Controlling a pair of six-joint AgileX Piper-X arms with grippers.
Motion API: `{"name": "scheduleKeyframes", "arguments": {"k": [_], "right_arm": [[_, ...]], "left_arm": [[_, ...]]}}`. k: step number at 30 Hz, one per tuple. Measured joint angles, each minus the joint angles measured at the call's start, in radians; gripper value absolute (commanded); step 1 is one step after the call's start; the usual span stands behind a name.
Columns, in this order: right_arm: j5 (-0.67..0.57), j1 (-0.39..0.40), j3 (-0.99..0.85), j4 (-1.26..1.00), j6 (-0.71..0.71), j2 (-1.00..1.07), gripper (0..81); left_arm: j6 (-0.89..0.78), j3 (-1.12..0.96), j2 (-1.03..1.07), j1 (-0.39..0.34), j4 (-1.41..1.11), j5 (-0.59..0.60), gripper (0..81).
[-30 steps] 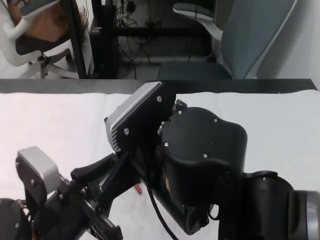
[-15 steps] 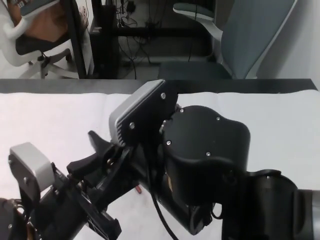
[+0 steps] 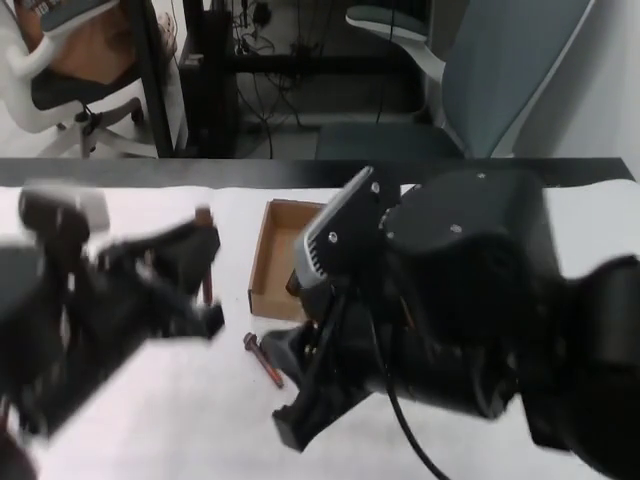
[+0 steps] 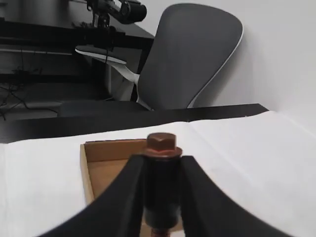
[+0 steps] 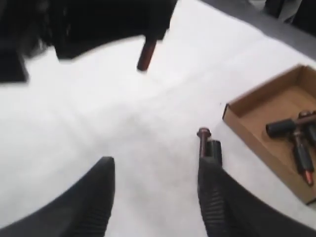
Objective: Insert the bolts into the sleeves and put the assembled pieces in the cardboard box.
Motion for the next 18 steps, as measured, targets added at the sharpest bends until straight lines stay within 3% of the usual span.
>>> {"name": "scheduleKeyframes", "arguments": {"k": [8,11,18], "right_arm": [[-0.169,-0.13,-0.093,0.019,-0.045,0.257,44.2],[-0.184,-0.136,-0.135,0.02,-0.083,0.333,44.2],[-0.186,-0.137,-0.164,0.027,-0.126,0.373,44.2]], "left_arm": [[-0.047,-0.233,0.287,0.043,0.014,0.159,1.8],[-0.071,-0.316,0.394,0.043,0.014,0.229,1.8],[-0.082,-0.392,0.515,0.043,0.014,0.256,1.8]]}}
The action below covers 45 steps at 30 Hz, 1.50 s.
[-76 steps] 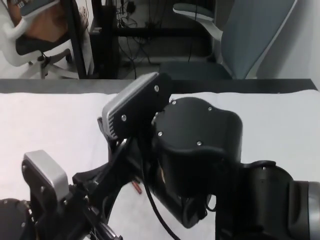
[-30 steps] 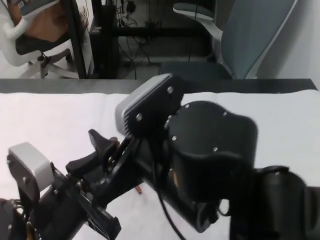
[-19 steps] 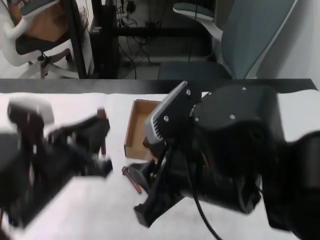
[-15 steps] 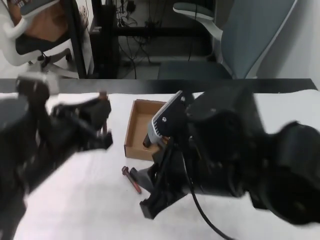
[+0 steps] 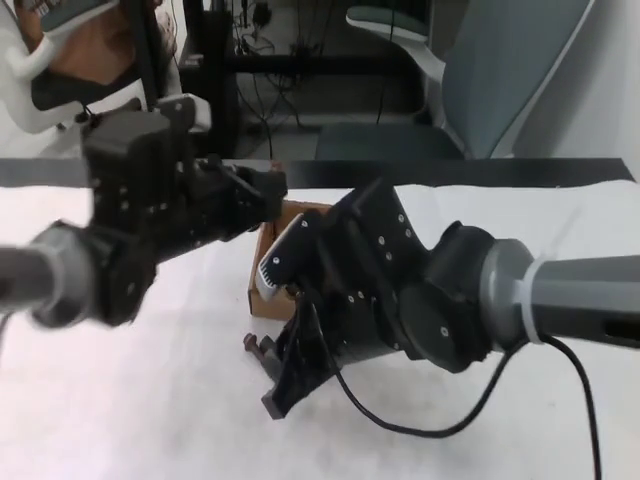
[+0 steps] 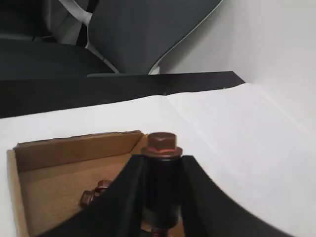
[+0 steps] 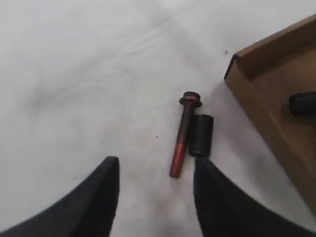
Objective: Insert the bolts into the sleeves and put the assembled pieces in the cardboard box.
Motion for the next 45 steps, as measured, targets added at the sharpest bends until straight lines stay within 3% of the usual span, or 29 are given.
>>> {"name": "scheduleKeyframes", "arguments": {"k": [3,5,7,9,12,14,15,24,38,40,44,45], "right_arm": [[-0.002,0.0,-0.009,0.0,-0.011,0.008,44.1],[0.073,0.0,-0.042,-0.033,-0.112,0.071,41.2],[0.096,0.0,-0.05,-0.046,-0.139,0.101,36.5],[0.101,-0.003,-0.059,-0.046,-0.159,0.133,35.0],[0.101,-0.003,-0.091,-0.048,-0.17,0.186,35.0],[0.101,-0.003,-0.125,-0.044,-0.178,0.221,35.0],[0.101,-0.006,-0.141,-0.044,-0.18,0.236,35.0],[0.112,-0.035,-0.292,0.06,-0.212,0.314,35.0],[0.1,-0.067,-0.312,0.109,-0.234,0.364,34.9],[0.1,-0.069,-0.315,0.127,-0.24,0.364,31.8],[0.109,-0.069,-0.324,0.16,-0.248,0.364,13.0],[0.109,-0.069,-0.329,0.171,-0.256,0.364,12.0]], "left_arm": [[0.0,-0.026,0.035,0.0,0.0,0.005,1.8],[-0.036,-0.21,0.296,0.0,0.004,0.058,1.8],[-0.049,-0.238,0.336,0.0,-0.009,0.059,2.7],[-0.052,-0.244,0.356,0.0,-0.037,0.069,15.7],[-0.062,-0.252,0.36,0.0,-0.088,0.079,47.2],[-0.075,-0.271,0.36,0.0,-0.107,0.08,65.1],[-0.077,-0.281,0.36,0.0,-0.107,0.08,70.0],[-0.119,-0.307,0.36,0.0,-0.091,0.13,70.0],[-0.184,-0.307,0.355,0.049,-0.084,0.183,70.0],[-0.196,-0.309,0.354,0.063,-0.083,0.202,70.0],[-0.229,-0.309,0.354,0.081,-0.083,0.23,70.0],[-0.233,-0.309,0.354,0.082,-0.083,0.238,70.0]]}}
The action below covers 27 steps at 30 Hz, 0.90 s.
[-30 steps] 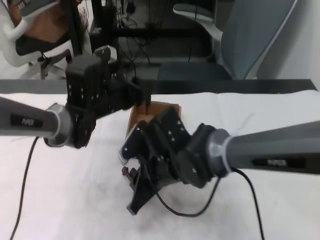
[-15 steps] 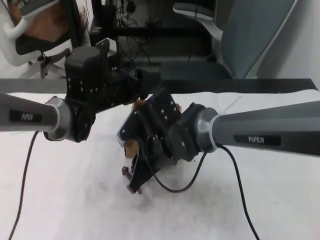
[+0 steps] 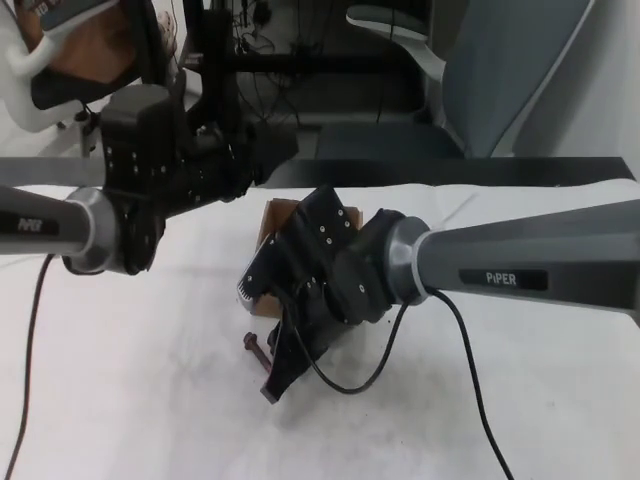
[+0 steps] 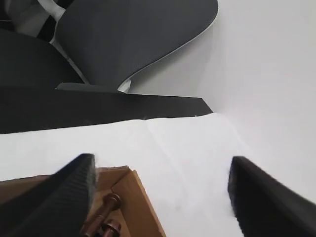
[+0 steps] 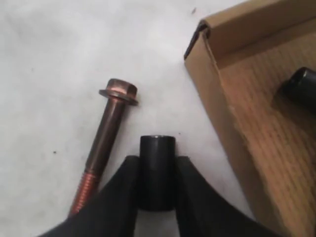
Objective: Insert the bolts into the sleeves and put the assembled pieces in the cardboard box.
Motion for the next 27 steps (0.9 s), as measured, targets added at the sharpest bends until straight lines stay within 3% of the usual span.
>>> {"name": "scheduleKeyframes", "arguments": {"k": [5,6,9,15,21,27], "right_arm": [[-0.016,0.0,-0.063,0.154,-0.04,0.0,17.6],[-0.016,0.0,-0.081,0.197,-0.05,0.002,16.2],[0.006,0.0,-0.149,0.317,-0.084,0.013,0.0],[0.048,0.0,-0.217,0.437,-0.101,0.002,0.6],[0.088,-0.017,-0.15,0.44,-0.066,-0.138,0.6],[0.149,-0.092,0.019,0.409,-0.005,-0.381,0.6]], "left_arm": [[-0.017,0.011,0.0,0.0,0.002,0.037,70.0],[-0.022,0.014,0.0,0.0,0.002,0.04,70.0],[-0.032,0.024,0.0,0.0,0.013,0.058,70.0],[-0.03,0.024,0.0,0.006,0.109,0.156,67.8],[-0.02,0.08,-0.029,0.012,0.164,0.229,66.2],[-0.072,0.241,-0.173,0.012,0.173,0.229,66.2]]}}
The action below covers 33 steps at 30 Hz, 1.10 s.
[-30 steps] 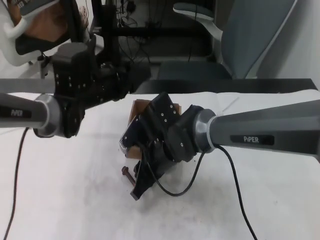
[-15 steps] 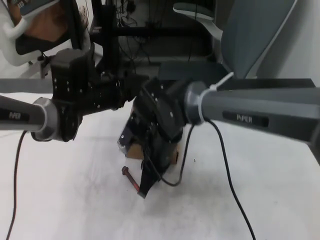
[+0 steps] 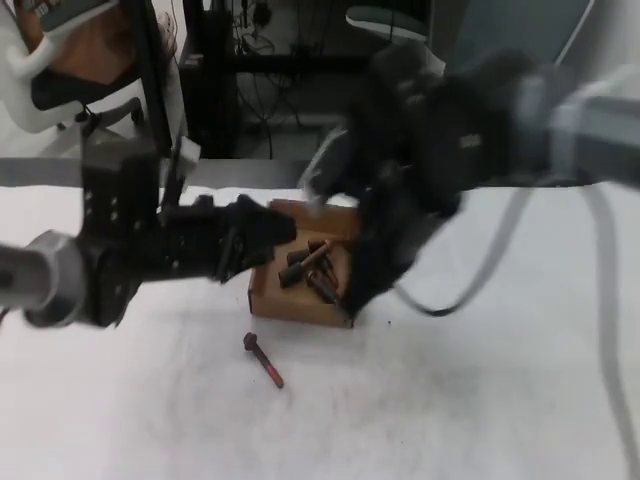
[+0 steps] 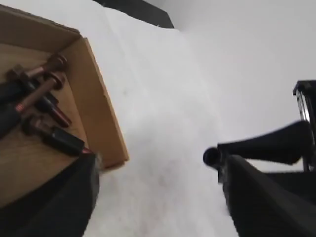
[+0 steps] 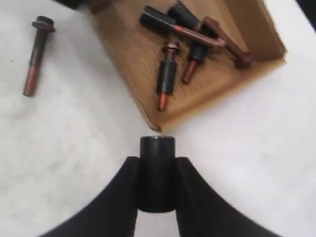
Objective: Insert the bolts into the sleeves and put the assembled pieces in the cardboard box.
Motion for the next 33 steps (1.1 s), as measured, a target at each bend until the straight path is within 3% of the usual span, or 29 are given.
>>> {"name": "scheduleKeyframes", "arguments": {"k": [4,12,16,20,26,33], "right_arm": [[-0.001,-0.036,0.123,-0.045,0.063,-0.122,0.6],[-0.086,-0.039,0.175,-0.043,0.125,-0.226,0.6],[-0.157,-0.039,0.175,-0.043,0.142,-0.257,0.6],[-0.192,-0.039,0.175,-0.043,0.149,-0.296,0.6],[-0.237,-0.039,0.175,-0.043,0.149,-0.342,0.6],[-0.292,-0.039,0.175,-0.043,0.13,-0.352,0.6]], "left_arm": [[-0.089,0.112,-0.164,-0.027,0.059,-0.12,64.8],[-0.018,0.096,-0.362,-0.224,0.538,-0.732,64.0],[0.034,0.01,-0.332,-0.294,0.708,-0.932,64.0],[0.018,-0.063,-0.256,-0.294,0.776,-0.976,63.8],[-0.004,-0.166,-0.099,-0.291,0.856,-0.99,49.1],[-0.062,-0.206,0.03,-0.291,0.877,-0.943,48.9]]}}
